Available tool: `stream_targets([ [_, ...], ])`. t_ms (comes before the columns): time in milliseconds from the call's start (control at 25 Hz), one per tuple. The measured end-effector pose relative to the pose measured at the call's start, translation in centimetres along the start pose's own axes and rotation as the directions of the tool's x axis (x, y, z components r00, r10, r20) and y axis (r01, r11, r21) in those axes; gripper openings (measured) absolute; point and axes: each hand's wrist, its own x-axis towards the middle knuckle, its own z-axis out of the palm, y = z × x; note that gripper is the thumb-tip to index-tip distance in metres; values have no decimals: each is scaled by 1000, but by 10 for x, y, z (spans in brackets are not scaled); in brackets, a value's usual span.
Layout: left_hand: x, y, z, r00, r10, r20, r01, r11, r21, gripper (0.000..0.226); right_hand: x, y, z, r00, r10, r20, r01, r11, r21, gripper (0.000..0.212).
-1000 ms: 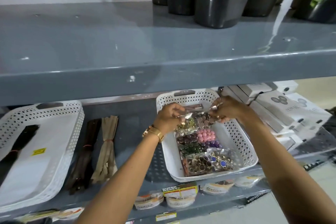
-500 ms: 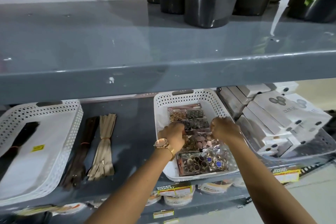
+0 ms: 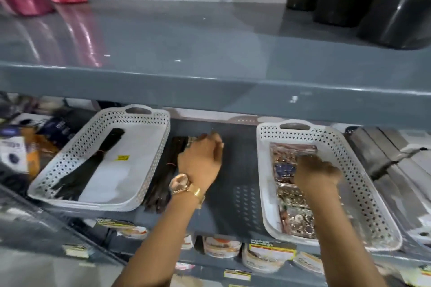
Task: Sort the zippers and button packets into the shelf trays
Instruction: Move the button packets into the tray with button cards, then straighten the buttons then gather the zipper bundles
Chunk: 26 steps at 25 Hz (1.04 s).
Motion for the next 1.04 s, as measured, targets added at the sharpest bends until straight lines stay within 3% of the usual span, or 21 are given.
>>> stream_targets([
  [80, -5, -28, -8, 996, -66, 53, 70, 995, -75, 15, 9, 20, 14, 996, 33, 84, -39, 997, 68, 32],
  [160, -8, -33, -5, 993, -39, 107, 63, 972, -228, 9, 23, 45, 26, 990, 45, 137, -72, 978, 198, 29],
  [240, -8, -12, 8, 988, 76, 134, -20, 927, -376, 9, 32, 67, 31, 991, 18, 136, -60, 949, 309, 25],
  [320, -6, 26, 29, 955, 231, 185, -124, 879, -460, 9, 33, 80, 32, 987, -86, 139, 24, 918, 397, 38],
  [440, -7, 77, 71, 831, 409, 377, -258, 884, -389, 18, 30, 87, 39, 971, -186, 149, 98, 880, 464, 50],
  [560, -15, 106, 110, 703, 423, 572, -353, 906, -235, 31, 29, 91, 50, 974, -189, 125, 113, 884, 454, 34],
  [640, -22, 113, 124, 668, 413, 619, -408, 899, -159, 27, 25, 92, 55, 974, -177, 144, 98, 895, 435, 32],
  [840, -20, 111, 119, 701, 384, 602, -401, 909, -112, 27, 5, 91, 46, 975, -162, 150, 85, 902, 423, 30],
  [960, -14, 99, 84, 815, 341, 469, -271, 939, -210, 31, -11, 67, 20, 975, -196, -105, 222, 884, 410, 29],
  [1040, -6, 77, 52, 919, 287, 271, -229, 947, -226, 27, -29, 33, -2, 908, -260, -329, 399, 778, 486, 29],
])
